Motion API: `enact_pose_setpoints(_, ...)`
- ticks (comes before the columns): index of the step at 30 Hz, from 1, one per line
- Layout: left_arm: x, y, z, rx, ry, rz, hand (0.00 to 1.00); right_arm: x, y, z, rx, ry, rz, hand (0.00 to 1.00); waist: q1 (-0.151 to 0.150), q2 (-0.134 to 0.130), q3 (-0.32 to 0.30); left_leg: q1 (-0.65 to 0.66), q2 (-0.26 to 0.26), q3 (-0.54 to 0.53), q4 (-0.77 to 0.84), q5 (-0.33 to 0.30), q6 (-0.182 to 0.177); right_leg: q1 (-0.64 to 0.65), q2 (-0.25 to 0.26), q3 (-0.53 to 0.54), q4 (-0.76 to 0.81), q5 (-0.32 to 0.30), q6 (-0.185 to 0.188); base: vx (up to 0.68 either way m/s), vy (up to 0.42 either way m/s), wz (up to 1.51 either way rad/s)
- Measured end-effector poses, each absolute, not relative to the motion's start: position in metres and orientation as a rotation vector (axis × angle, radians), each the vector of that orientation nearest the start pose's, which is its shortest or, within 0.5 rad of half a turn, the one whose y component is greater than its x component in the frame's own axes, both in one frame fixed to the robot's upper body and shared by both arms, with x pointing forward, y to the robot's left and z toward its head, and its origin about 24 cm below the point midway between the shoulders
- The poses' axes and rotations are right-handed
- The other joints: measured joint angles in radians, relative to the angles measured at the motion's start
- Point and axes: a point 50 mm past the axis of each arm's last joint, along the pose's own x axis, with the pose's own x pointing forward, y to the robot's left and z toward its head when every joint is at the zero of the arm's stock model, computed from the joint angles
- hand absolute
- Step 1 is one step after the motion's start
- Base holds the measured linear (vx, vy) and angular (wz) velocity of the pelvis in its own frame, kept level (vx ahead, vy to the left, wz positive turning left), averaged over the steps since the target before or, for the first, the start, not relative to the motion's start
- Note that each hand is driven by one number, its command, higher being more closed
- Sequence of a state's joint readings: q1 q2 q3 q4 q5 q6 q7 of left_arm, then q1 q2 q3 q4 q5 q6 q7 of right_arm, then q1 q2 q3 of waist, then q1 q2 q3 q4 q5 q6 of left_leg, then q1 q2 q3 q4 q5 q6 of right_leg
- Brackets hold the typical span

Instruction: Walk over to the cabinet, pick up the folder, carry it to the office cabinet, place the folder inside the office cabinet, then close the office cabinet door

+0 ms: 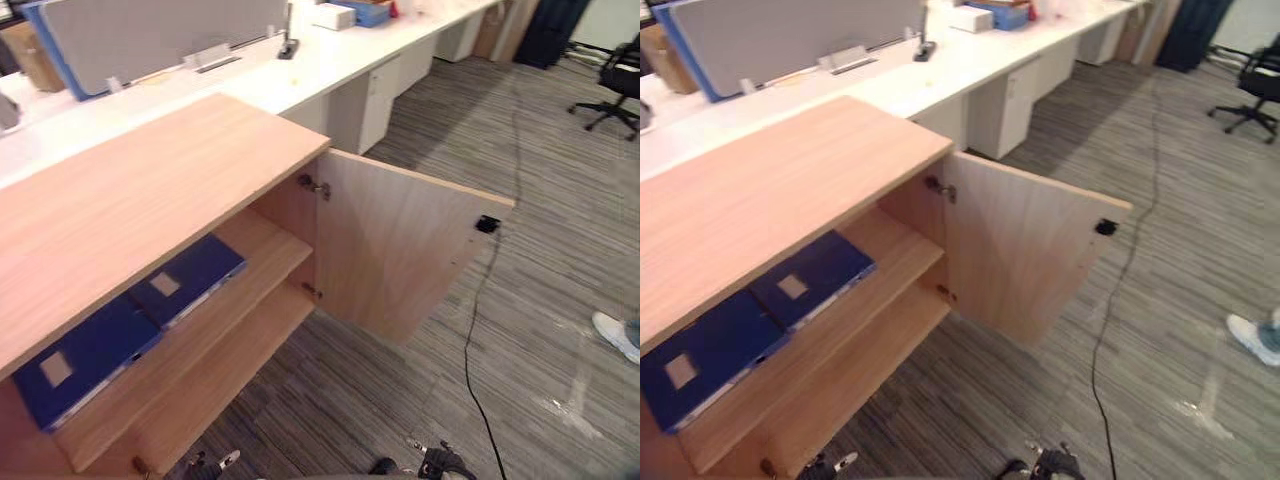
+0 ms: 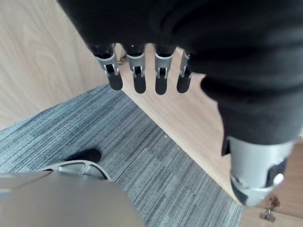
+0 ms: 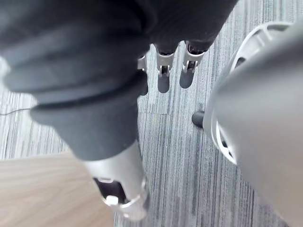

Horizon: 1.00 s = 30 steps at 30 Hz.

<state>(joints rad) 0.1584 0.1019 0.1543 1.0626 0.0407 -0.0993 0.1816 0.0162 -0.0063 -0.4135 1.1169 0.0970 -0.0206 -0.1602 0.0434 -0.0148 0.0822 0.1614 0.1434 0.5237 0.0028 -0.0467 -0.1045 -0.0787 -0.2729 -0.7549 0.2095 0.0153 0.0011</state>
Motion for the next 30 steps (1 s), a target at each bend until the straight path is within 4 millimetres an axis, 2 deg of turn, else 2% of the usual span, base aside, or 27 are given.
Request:
enact_pose_setpoints(5,0.065,0.223,-0.160,0.141,1.105,0.396,0.00,0.089,-0.204,-0.165,0.250,1.117,-0.611,0.00,-0.008,-0.002,0.006,0.002,0.024,0.028,0.027,-0.019,-0.021,-0.005,0.036,0.032,-0.026,0.019,0.010,0.04,-0.009,-0.25)
enact_pose_setpoints(9,0.066,0.225,-0.159,0.117,1.098,0.430,0.00,0.099,-0.202,-0.163,0.292,1.081,-0.623,0.00,-0.008,-0.003,0.025,-0.008,0.062,0.042,0.129,-0.082,-0.027,-0.004,0.047,0.065,-0.004,0.000,0.020,0.05,-0.012,-0.23)
enact_pose_setpoints(11,0.068,0.225,-0.158,0.103,1.084,0.448,0.00,0.113,-0.198,-0.158,0.296,1.023,-0.602,0.00,-0.001,-0.002,0.030,-0.032,0.113,0.060,0.266,-0.145,-0.014,-0.008,0.063,0.104,0.014,-0.023,0.018,0.07,-0.007,-0.45)
enact_pose_setpoints(13,0.068,0.226,-0.158,0.100,1.075,0.454,0.00,0.127,-0.199,-0.152,0.299,0.958,-0.592,0.00,0.002,-0.001,0.032,-0.053,0.144,0.061,0.366,-0.164,0.009,-0.011,0.074,0.135,0.014,-0.036,0.017,0.08,-0.008,-0.52)
enact_pose_setpoints(15,0.070,0.226,-0.156,0.092,1.059,0.462,0.00,0.149,-0.202,-0.142,0.284,0.875,-0.569,0.00,0.005,0.005,0.040,-0.112,0.180,0.008,0.520,-0.168,0.025,-0.015,0.087,0.173,0.009,-0.042,0.011,0.08,0.003,-0.61)
enact_pose_setpoints(16,0.070,0.226,-0.155,0.080,1.041,0.471,0.00,0.169,-0.207,-0.131,0.282,0.800,-0.565,0.00,0.009,0.005,0.051,-0.191,0.182,-0.127,0.660,-0.188,0.048,-0.018,0.092,0.215,0.003,-0.044,0.007,0.06,0.044,-0.64)
enact_pose_setpoints(18,0.067,0.224,-0.156,0.067,1.045,0.480,0.00,0.187,-0.211,-0.120,0.273,0.726,-0.559,0.00,0.022,0.011,0.058,-0.232,0.115,-0.257,0.656,-0.263,0.032,-0.017,0.096,0.272,-0.010,-0.042,0.005,0.04,0.131,-0.71)
enact_pose_setpoints(19,0.064,0.223,-0.157,0.055,1.050,0.490,0.00,0.202,-0.214,-0.110,0.282,0.667,-0.560,0.00,0.035,0.010,0.066,-0.262,0.044,-0.351,0.610,-0.298,0.040,-0.016,0.093,0.326,-0.014,-0.040,0.002,0.02,0.224,-0.85)
enact_pose_setpoints(20,0.058,0.222,-0.157,0.050,1.060,0.495,0.00,0.217,-0.214,-0.100,0.278,0.615,-0.542,0.00,0.046,0.013,0.069,-0.286,-0.020,-0.426,0.532,-0.299,0.039,-0.020,0.091,0.376,-0.016,-0.034,0.010,-0.03,0.313,-1.21)
enact_pose_setpoints(21,0.047,0.217,-0.159,0.026,1.083,0.506,0.00,0.230,-0.212,-0.091,0.267,0.566,-0.514,0.00,0.065,0.035,0.066,-0.272,-0.053,-0.472,0.447,-0.217,0.036,-0.033,0.097,0.422,-0.014,-0.016,0.039,-0.01,0.298,-1.24)
enact_pose_setpoints(22,0.041,0.218,-0.160,0.018,1.097,0.519,0.00,0.234,-0.206,-0.089,0.267,0.557,-0.492,0.00,0.075,0.034,0.065,-0.252,-0.060,-0.444,0.424,-0.216,0.055,-0.034,0.098,0.436,-0.019,-0.006,0.053,0.06,0.287,-1.04)
enact_pose_setpoints(23,0.032,0.218,-0.161,0.012,1.118,0.534,0.00,0.238,-0.199,-0.086,0.276,0.542,-0.463,0.00,0.073,0.028,0.052,-0.238,-0.071,-0.416,0.394,-0.201,0.063,-0.027,0.090,0.442,-0.025,-0.002,0.059,0.13,0.176,-0.61)
enact_pose_setpoints(25,0.030,0.218,-0.161,0.003,1.123,0.537,0.00,0.249,-0.195,-0.076,0.303,0.485,-0.443,0.00,0.074,0.027,0.051,-0.207,-0.093,-0.384,0.360,-0.189,0.076,-0.024,0.096,0.439,-0.025,-0.002,0.057,0.19,0.136,-0.35)
enact_pose_setpoints(26,0.029,0.215,-0.162,-0.007,1.130,0.532,0.00,0.254,-0.195,-0.069,0.305,0.449,-0.428,0.00,0.064,0.038,0.038,-0.204,-0.111,-0.378,0.355,-0.188,0.075,0.000,0.095,0.442,-0.076,0.029,0.056,0.24,0.197,-0.20)
enact_pose_setpoints(27,0.028,0.214,-0.163,-0.010,1.135,0.526,0.00,0.258,-0.192,-0.064,0.309,0.420,-0.409,0.00,0.060,0.037,0.034,-0.218,-0.135,-0.379,0.393,-0.178,0.059,0.023,0.072,0.445,-0.120,0.057,0.062,0.18,0.198,-0.11)
enact_pose_setpoints(28,0.027,0.217,-0.162,-0.009,1.137,0.532,0.00,0.261,-0.190,-0.060,0.311,0.405,-0.397,0.00,0.062,0.019,0.044,-0.256,-0.152,-0.391,0.448,-0.169,0.053,0.034,0.036,0.448,-0.132,0.064,0.072,0.12,0.238,-0.08)
enact_pose_setpoints(29,0.023,0.221,-0.162,-0.014,1.138,0.551,0.00,0.262,-0.189,-0.058,0.326,0.389,-0.392,0.00,0.063,0.020,0.033,-0.253,-0.184,-0.450,0.318,-0.174,0.117,0.040,0.012,0.447,-0.160,0.081,0.083,0.01,0.189,0.02)
enact_pose_setpoints(30,0.019,0.216,-0.163,-0.030,1.156,0.550,0.00,0.264,-0.192,-0.054,0.333,0.361,-0.393,0.00,0.052,0.042,0.017,-0.231,-0.172,-0.470,0.201,-0.050,0.110,0.064,0.019,0.441,-0.200,0.086,0.089,0.02,0.179,-0.04)
